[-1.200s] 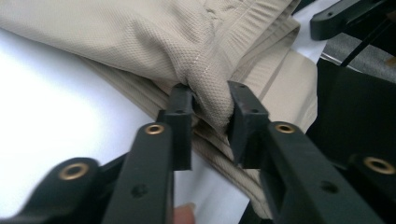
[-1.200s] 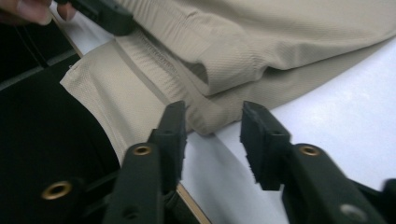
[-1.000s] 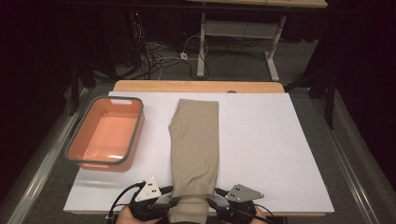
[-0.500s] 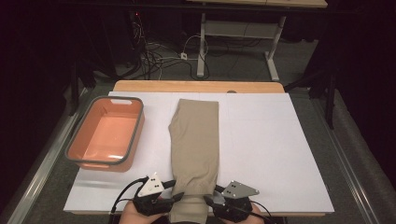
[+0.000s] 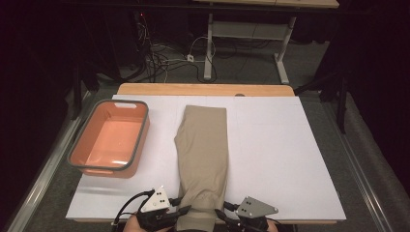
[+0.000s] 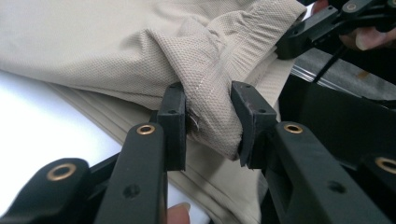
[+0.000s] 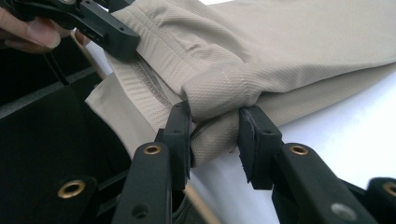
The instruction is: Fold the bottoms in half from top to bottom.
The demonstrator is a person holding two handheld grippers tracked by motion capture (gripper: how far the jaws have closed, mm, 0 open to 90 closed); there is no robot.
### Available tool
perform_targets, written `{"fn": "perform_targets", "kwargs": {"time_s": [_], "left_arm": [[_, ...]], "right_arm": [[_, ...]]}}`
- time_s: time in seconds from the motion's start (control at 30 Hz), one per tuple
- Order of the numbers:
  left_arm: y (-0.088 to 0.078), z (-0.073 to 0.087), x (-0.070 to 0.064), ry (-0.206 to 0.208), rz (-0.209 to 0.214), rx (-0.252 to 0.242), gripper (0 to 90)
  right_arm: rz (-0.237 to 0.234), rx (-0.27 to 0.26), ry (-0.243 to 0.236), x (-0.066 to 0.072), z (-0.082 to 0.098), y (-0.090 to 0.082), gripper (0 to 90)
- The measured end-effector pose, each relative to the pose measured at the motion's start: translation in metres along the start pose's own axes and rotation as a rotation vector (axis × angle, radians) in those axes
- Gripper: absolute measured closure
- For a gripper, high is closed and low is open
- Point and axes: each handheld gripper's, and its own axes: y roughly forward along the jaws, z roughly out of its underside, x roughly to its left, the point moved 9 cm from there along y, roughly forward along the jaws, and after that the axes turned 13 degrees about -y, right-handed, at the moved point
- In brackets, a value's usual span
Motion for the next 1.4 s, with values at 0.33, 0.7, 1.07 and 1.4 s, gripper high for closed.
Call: {"fn": "perform_targets", "kwargs": {"time_s": [0.33,0.7,1.07,1.4], "left_arm": [[0.001,0.013,0.001,-0.001,-0.004,0.041,62.8],[-0.003,0.012,0.005,-0.025,-0.005,0.028,50.0],[-0.004,-0.002,0.005,-0.048,0.004,-0.077,41.1],[0.008,0.001,0.006,-0.063,0.045,-0.025,67.5]], "right_arm": [[-0.011,0.040,-0.011,0.007,0.012,0.000,64.8],[-0.017,0.053,0.003,0.006,0.017,0.002,58.8],[-0.013,0.059,0.010,0.005,0.017,0.005,51.4],[-0.015,0.058,-0.003,0.007,0.018,0.008,55.3]]}}
